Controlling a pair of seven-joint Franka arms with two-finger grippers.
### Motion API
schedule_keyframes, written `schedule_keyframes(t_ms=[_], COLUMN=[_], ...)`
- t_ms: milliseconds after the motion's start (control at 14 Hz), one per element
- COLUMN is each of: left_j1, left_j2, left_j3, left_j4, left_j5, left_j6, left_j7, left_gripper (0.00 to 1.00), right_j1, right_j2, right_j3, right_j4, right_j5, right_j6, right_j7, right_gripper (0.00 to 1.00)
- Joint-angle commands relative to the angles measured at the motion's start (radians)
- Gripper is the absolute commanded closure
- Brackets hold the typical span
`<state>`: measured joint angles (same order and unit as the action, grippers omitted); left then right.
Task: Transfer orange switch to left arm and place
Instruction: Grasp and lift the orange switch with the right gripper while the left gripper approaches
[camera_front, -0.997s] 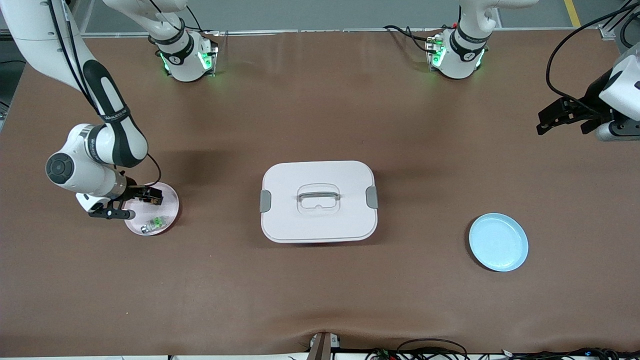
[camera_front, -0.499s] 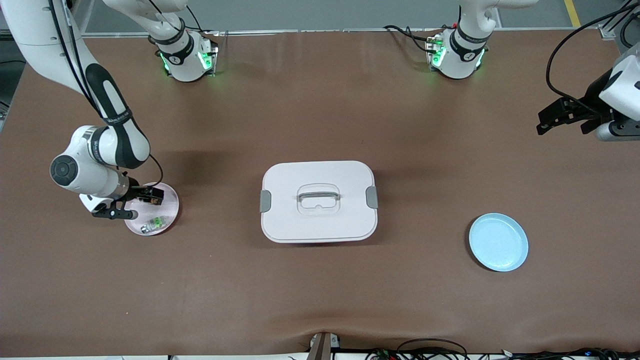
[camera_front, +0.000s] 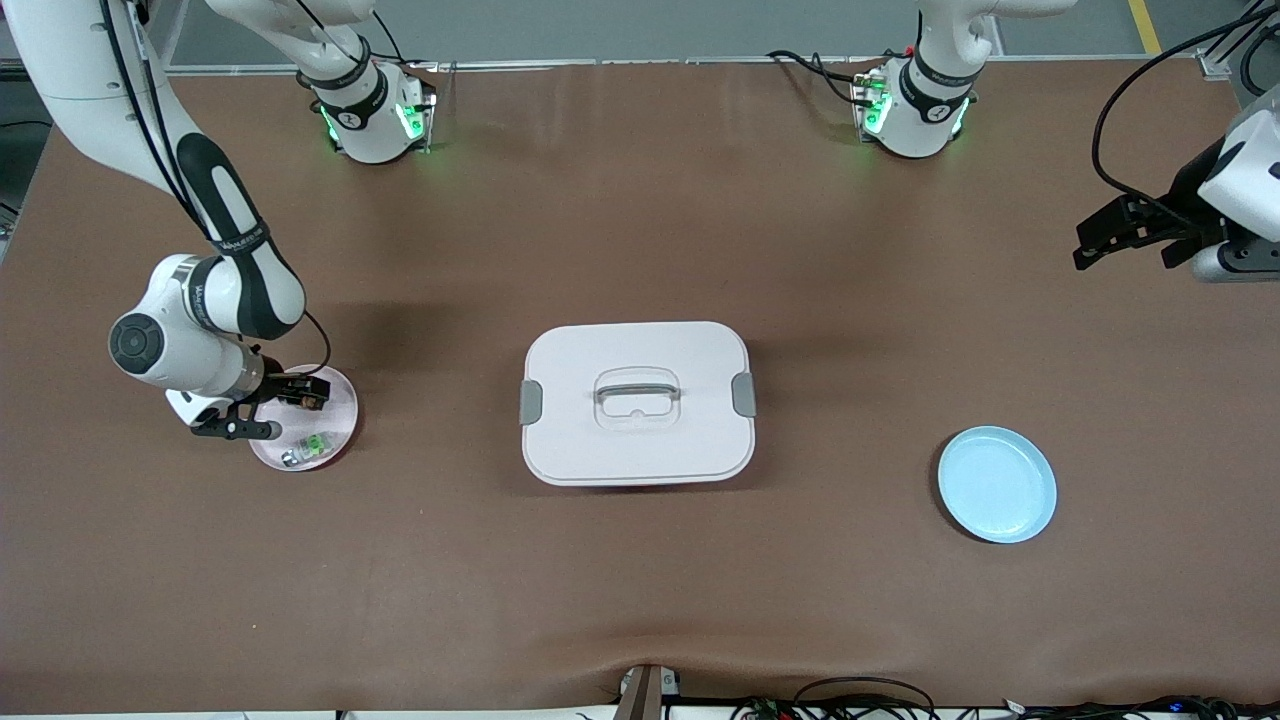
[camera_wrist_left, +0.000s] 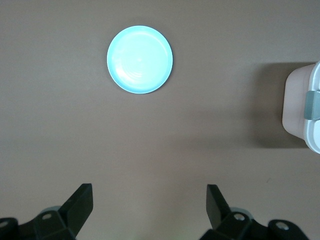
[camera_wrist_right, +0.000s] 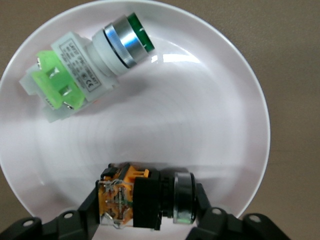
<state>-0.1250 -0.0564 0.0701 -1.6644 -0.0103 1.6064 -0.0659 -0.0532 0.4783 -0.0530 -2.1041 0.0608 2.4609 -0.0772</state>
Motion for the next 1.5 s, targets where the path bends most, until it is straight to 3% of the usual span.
schedule_keyframes(t_ms=[0, 142, 499, 784, 997, 1425], left_j1=[-0.001, -0.001, 0.002, -0.005, -0.008, 0.002], left_j2=[0.007, 0.007, 0.007, -0.008, -0.010, -0.010], left_j3=[0.000, 0.000, 0.000, -0.003, -0.045, -0.039], left_j4=[0.020, 0.020, 0.018, 0.023, 0.060, 0.116], left_j5=[0.000, 0.000, 0.000, -0.014, -0.048, -0.341], left_j6=[-0.017, -0.017, -0.017, -0.025, -0.083, -0.114], left_j7=[0.001, 0.001, 0.006, 0.006, -0.020, -0.046], left_gripper=[0.00, 0.00, 0.00, 0.00, 0.00, 0.00], right_j1=[0.000, -0.004, -0.039, -0.045, -0.042, 0.062], right_j2=[-0.001, -0.009, -0.012, -0.010, -0.015, -0.043], right_j3=[0.004, 0.005, 0.002, 0.004, 0.005, 0.010], right_j4=[0.009, 0.041, 0.341, 0.531, 0.598, 0.668], right_j5=[0.013, 0.017, 0.166, 0.267, 0.434, 0.637], right_j6=[-0.010, -0.072, -0.601, -0.882, -1.002, -1.034], right_j7=[0.048, 0.051, 0.085, 0.380, 0.599, 1.038], right_gripper=[1.00, 1.00, 1.00, 1.00, 1.00, 1.00])
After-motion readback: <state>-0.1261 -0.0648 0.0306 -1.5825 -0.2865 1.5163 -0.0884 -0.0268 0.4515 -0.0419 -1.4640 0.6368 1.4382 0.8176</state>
